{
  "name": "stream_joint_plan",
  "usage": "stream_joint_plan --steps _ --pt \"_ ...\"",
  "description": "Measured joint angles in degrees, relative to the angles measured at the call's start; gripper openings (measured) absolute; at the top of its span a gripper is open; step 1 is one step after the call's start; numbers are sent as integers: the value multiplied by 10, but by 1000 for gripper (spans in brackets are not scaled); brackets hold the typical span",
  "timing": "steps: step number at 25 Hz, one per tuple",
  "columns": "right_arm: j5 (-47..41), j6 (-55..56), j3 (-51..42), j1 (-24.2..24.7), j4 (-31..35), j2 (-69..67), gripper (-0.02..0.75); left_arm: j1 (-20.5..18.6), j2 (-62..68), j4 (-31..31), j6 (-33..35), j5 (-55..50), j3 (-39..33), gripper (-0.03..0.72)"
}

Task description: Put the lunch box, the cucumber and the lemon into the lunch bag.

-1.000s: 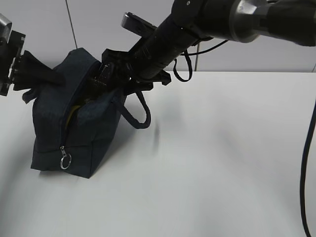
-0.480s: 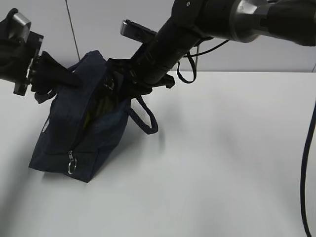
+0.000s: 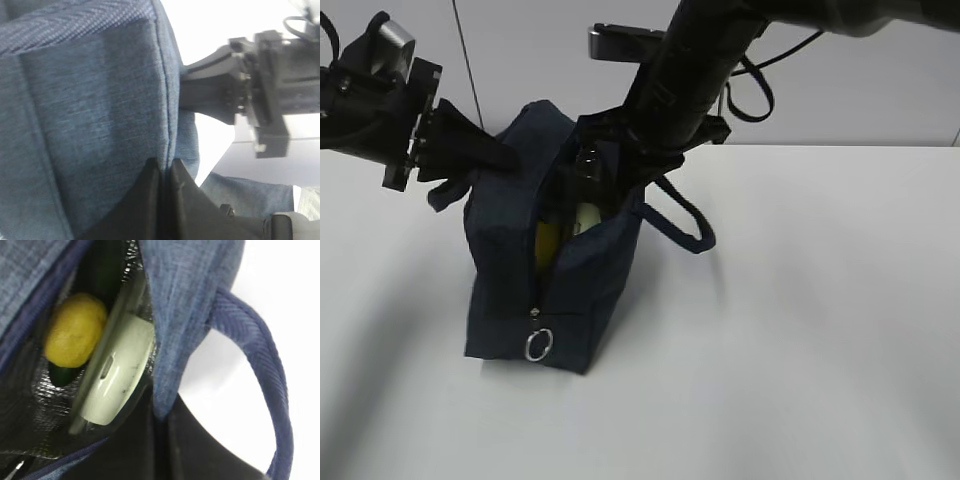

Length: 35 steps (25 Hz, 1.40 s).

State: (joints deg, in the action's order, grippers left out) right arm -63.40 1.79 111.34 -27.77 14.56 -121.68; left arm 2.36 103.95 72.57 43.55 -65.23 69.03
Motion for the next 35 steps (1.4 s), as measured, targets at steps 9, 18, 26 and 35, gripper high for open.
stream_joint_plan --steps 9,18,26,35 --pt "-78 34 0 0 -106 55 1 77 0 57 3 53 0 -8" --pt "-86 38 0 0 -197 60 1 155 7 116 6 145 0 -8" --pt "-87 45 0 1 -217 60 1 158 63 163 8 149 0 -8" --pt "-84 46 1 5 -209 35 1 158 80 186 11 137 13 -8"
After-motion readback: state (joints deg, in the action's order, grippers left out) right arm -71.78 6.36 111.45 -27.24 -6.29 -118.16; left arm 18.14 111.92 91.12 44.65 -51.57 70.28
